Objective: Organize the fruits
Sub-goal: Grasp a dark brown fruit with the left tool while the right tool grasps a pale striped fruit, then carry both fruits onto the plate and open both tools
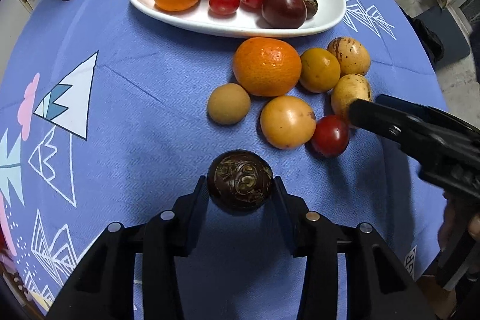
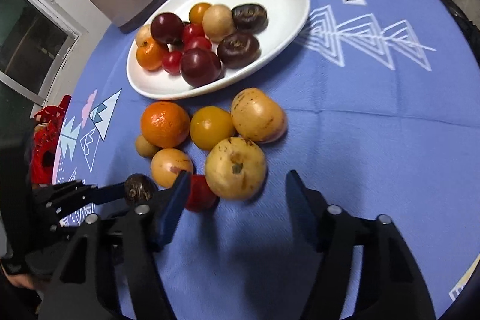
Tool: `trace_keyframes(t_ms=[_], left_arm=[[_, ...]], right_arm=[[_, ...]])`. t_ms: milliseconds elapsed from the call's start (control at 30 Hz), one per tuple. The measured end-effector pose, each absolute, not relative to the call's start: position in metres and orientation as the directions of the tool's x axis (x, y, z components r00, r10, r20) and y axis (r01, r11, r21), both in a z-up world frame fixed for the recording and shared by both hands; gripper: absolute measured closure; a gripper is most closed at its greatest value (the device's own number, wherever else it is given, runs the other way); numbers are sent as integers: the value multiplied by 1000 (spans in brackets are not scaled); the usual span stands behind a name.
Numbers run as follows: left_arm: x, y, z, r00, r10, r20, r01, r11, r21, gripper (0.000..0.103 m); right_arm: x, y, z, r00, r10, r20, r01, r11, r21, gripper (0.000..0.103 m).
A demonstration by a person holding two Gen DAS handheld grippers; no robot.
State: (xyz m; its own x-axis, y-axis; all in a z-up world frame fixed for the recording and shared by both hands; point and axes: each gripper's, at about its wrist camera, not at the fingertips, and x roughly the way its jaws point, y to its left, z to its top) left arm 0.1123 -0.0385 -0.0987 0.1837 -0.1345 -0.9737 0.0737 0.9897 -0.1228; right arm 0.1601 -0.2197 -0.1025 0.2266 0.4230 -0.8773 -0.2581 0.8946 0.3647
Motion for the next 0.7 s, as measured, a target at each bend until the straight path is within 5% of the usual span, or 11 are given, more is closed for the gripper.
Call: trace_keyframes(t_ms=[167,700], left_arm=[[114,-36,-98,182,-149,-972,52,988,-142,60],[119,-19,-39,308,-171,-936,50,985,-164,60]], right_arm=[[167,-225,-116,210,464,-860,-199,882,427,59],[152,-256,-45,309,542,-782,-246,840,484,59]])
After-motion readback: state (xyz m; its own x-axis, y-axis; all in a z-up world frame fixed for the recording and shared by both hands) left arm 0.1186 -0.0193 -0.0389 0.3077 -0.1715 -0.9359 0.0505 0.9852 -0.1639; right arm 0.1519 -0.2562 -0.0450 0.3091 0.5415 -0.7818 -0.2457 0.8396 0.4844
